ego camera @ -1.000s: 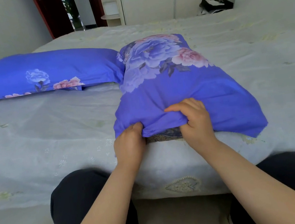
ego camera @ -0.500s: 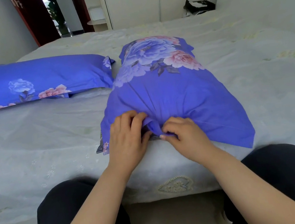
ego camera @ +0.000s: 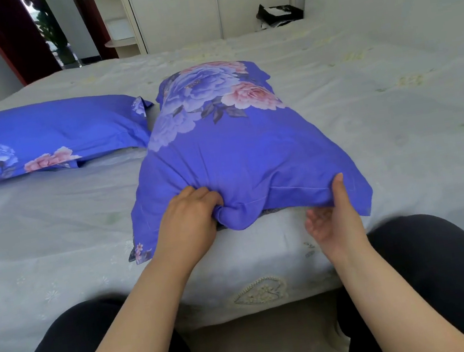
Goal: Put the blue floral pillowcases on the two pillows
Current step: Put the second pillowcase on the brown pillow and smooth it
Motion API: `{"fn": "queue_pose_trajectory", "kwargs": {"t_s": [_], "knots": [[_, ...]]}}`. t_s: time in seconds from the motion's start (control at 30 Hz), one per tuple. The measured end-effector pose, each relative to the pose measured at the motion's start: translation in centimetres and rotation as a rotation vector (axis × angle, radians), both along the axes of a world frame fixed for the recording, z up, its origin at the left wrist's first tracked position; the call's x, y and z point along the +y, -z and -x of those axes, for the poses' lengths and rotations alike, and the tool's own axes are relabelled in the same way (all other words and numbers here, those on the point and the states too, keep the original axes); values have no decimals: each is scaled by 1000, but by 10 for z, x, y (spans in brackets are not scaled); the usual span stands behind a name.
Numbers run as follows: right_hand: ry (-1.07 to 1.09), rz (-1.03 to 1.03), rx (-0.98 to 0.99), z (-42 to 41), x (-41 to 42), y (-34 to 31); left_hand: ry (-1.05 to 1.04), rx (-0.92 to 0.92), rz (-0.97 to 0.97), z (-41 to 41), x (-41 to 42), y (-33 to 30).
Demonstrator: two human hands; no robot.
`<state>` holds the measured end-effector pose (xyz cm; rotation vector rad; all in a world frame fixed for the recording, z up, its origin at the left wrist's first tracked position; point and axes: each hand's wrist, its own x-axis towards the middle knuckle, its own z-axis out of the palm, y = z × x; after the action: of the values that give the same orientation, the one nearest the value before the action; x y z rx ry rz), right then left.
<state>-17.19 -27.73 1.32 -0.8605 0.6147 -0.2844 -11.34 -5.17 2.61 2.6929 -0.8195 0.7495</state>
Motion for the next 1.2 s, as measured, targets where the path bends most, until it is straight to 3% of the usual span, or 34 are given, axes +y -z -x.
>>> {"fn": "queue_pose_trajectory", "kwargs": {"t_s": [0.13, 0.2, 0.27, 0.37, 0.47, 0.53, 0.6, 0.7, 0.77, 0.83, 0.93, 1.0, 1.2], "knots": [[170, 408, -141, 7, -2, -14, 5, 53, -7, -6, -1, 4], [250, 510, -146, 16, -8, -11, -3, 92, 61, -8, 0, 8], [335, 485, 8, 19, -23, 18, 21, 136, 168, -9, -2, 13], [277, 341, 267, 15, -31, 77, 73, 149, 145, -6, -12, 21], [224, 274, 299, 4, -25, 98, 48, 87, 118, -3, -12, 28], [345, 371, 308, 5, -24, 90, 7, 26, 106, 5, -7, 34], [561, 659, 181, 11, -22, 67, -41, 4, 95, 12, -1, 40], [697, 1227, -354, 15, -14, 21, -81, 26, 1, 19, -2, 57], [630, 1477, -590, 9, 2, -20, -97, 69, -44, 23, -6, 68], [434, 1626, -622, -5, 26, -53, -103, 92, -48, 28, -9, 77], [-56, 1927, -205, -43, 40, -27, -95, 123, -16, 33, -7, 80], [-238, 1999, -20, -61, 37, 14, -75, 114, 36, 35, -2, 80], [-142, 1933, 19, -78, 34, 28, -158, 124, 478, 40, 14, 61]]}}
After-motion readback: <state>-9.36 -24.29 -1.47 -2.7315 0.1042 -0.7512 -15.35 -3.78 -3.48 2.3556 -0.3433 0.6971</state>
